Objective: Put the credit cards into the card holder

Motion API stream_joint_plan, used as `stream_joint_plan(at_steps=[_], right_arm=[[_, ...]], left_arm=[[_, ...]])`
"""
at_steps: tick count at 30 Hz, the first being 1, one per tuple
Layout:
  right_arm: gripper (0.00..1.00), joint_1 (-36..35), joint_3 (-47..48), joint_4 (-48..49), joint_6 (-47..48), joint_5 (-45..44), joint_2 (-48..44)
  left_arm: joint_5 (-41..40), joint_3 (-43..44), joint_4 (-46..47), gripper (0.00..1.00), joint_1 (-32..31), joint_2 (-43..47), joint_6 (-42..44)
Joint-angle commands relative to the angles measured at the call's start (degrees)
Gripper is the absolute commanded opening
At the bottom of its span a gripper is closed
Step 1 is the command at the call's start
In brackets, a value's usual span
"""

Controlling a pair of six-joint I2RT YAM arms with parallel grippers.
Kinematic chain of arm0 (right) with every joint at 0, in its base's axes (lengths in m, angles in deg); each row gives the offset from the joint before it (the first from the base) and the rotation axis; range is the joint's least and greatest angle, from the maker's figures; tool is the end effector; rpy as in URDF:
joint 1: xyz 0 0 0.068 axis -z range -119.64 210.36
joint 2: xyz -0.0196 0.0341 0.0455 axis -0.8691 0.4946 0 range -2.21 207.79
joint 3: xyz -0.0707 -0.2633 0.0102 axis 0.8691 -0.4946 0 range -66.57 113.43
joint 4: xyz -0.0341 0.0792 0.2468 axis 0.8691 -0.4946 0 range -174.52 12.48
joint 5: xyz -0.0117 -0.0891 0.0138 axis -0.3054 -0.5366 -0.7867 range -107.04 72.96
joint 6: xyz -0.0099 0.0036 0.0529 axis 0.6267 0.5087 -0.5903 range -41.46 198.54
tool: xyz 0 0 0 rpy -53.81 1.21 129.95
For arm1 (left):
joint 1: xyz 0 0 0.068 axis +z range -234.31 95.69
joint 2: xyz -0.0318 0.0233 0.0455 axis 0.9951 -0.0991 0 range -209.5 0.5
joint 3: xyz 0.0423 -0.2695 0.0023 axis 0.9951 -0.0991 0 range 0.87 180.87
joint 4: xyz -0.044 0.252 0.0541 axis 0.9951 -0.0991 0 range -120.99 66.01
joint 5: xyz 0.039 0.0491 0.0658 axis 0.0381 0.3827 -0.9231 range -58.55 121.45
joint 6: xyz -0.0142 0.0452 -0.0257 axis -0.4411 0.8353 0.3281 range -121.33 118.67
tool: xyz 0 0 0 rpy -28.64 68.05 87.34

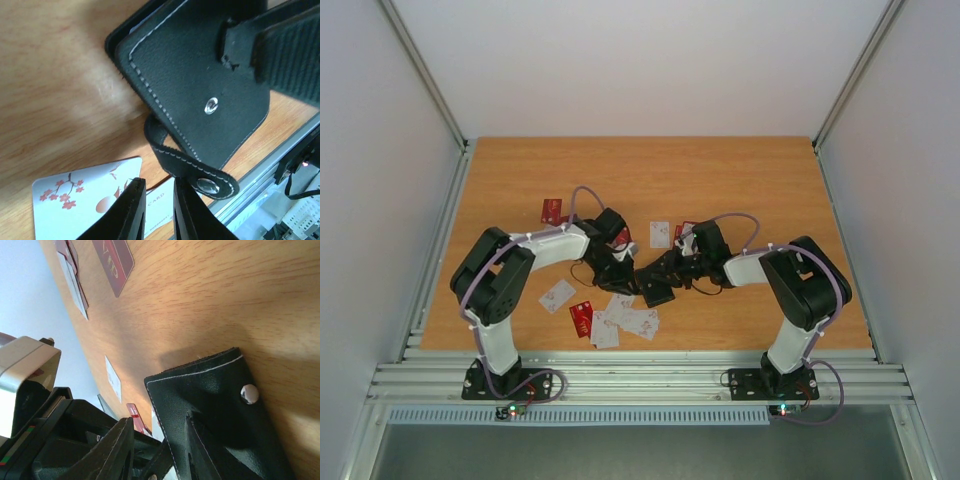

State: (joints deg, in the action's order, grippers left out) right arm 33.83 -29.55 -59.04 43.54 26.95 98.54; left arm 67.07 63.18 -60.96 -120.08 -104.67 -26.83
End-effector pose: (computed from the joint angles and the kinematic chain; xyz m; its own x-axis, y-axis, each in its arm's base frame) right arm 0.2587 0.1568 0.1090 -0.9558 -0.0159 -0.2936 -0.2570 0.5304 0.8079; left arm 0.2538 -0.2083 0.1443 -0.9613 0.2612 0.0875 0.1602 0.7887 -0.5935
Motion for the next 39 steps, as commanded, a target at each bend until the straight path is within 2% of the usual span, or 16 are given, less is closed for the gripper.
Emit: stream_joint_plan(at_steps=[1, 13, 23, 39], right_arm=[[0.30, -0.8, -0.9, -2.6, -0.6, -3.2, 3.3], [0.30, -0.8, -0.9, -2.1, -0.5, -2.7, 4.3], [0.30, -0.8, -1.0, -1.1, -0.9, -2.5, 5.1], [0.29, -0.8, -1.2, -1.6, -0.4, -2.1, 5.4]], left_arm=[[1.4, 2.2, 2.4, 0.18, -0.4, -1.4, -1.4], [1.3, 3.9, 3.4, 0.18, -1.4, -2.9, -3.7], [-4.2, 4.9, 2.2, 0.19, -3.7, -2.7, -4.9], [-11.2, 2.6, 3.3, 0.21, -6.8, 0.8, 2.8]])
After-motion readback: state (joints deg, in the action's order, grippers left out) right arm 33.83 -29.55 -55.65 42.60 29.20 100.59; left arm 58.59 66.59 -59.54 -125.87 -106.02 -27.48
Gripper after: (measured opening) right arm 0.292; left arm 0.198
